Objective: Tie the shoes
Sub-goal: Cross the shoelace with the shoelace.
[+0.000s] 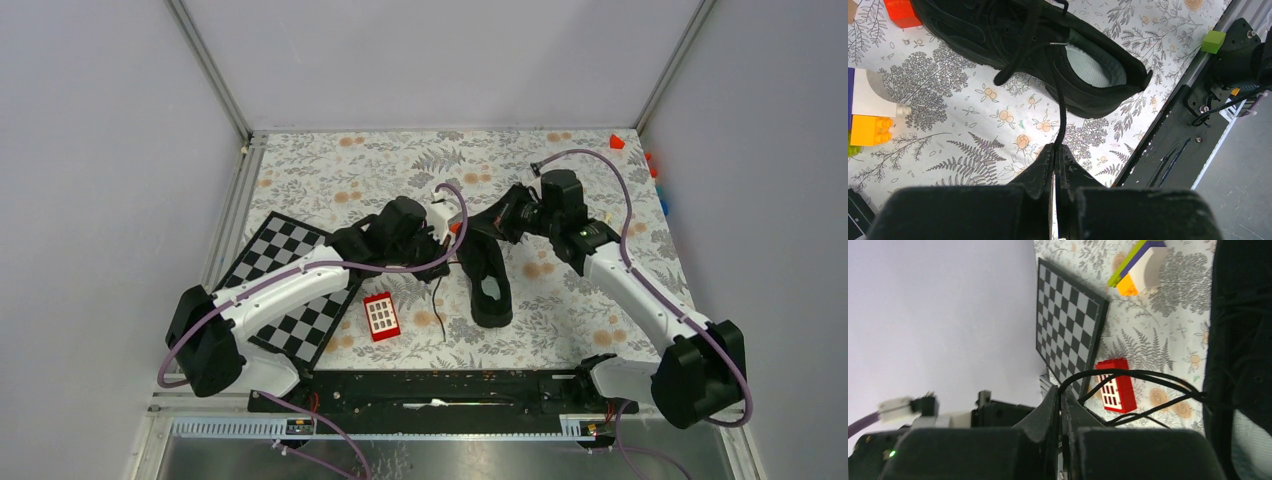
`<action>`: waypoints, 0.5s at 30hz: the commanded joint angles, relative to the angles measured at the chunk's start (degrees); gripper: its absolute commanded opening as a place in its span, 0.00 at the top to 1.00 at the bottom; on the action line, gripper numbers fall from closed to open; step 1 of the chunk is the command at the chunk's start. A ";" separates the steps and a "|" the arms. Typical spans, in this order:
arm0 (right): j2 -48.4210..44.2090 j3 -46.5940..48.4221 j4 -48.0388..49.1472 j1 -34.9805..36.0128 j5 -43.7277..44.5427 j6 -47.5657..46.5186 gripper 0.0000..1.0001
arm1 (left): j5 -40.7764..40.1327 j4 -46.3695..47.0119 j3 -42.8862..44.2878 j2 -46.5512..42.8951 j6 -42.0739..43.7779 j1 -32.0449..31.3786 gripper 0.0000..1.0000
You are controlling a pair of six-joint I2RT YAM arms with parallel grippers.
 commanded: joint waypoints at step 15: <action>4.15 5.63 9.89 0.34 -1.22 -0.19 1.00 | 0.34 2.85 0.56 0.03 0.53 -0.73 1.00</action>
